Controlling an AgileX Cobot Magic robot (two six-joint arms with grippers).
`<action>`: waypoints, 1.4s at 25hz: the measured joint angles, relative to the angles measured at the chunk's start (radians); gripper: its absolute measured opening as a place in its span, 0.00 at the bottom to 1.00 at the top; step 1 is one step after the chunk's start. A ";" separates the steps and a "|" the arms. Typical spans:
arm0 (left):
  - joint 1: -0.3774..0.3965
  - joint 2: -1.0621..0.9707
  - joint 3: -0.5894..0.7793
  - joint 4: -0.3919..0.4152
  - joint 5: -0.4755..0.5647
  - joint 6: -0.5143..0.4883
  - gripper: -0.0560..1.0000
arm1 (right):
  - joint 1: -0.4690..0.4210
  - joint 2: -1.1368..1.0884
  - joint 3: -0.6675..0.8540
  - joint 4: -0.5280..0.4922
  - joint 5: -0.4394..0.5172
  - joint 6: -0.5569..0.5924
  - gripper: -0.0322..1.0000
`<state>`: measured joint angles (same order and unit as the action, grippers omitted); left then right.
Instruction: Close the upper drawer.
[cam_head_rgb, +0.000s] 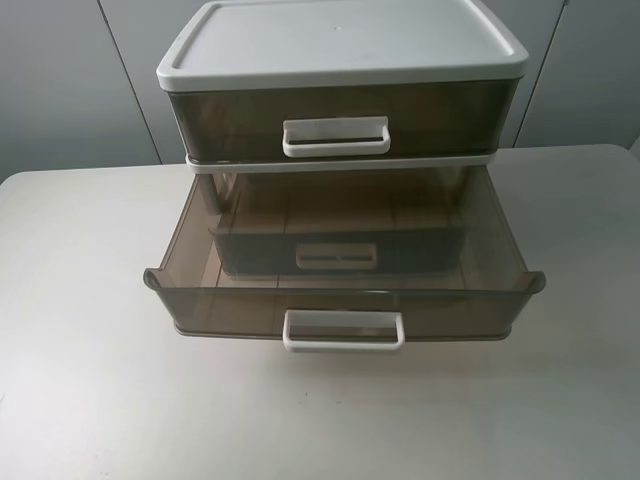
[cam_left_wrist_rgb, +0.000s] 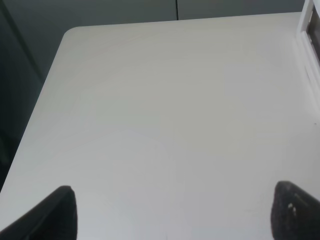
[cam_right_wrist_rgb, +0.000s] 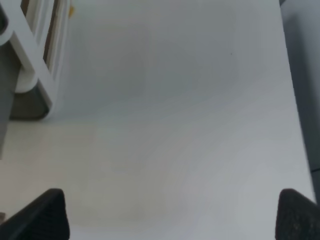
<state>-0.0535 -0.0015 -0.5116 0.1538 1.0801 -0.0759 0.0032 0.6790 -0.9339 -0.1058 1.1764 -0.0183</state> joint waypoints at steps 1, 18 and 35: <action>0.000 0.000 0.000 0.000 0.000 0.000 0.76 | -0.003 -0.050 0.041 0.013 -0.021 0.018 0.64; 0.000 0.000 0.000 0.000 0.000 0.000 0.76 | -0.004 -0.675 0.420 0.077 -0.086 0.065 0.64; 0.000 0.000 0.000 0.000 0.000 0.000 0.76 | -0.086 -0.680 0.420 0.106 -0.087 0.041 0.64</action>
<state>-0.0535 -0.0015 -0.5116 0.1538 1.0801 -0.0759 -0.0824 -0.0008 -0.5135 0.0000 1.0892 0.0222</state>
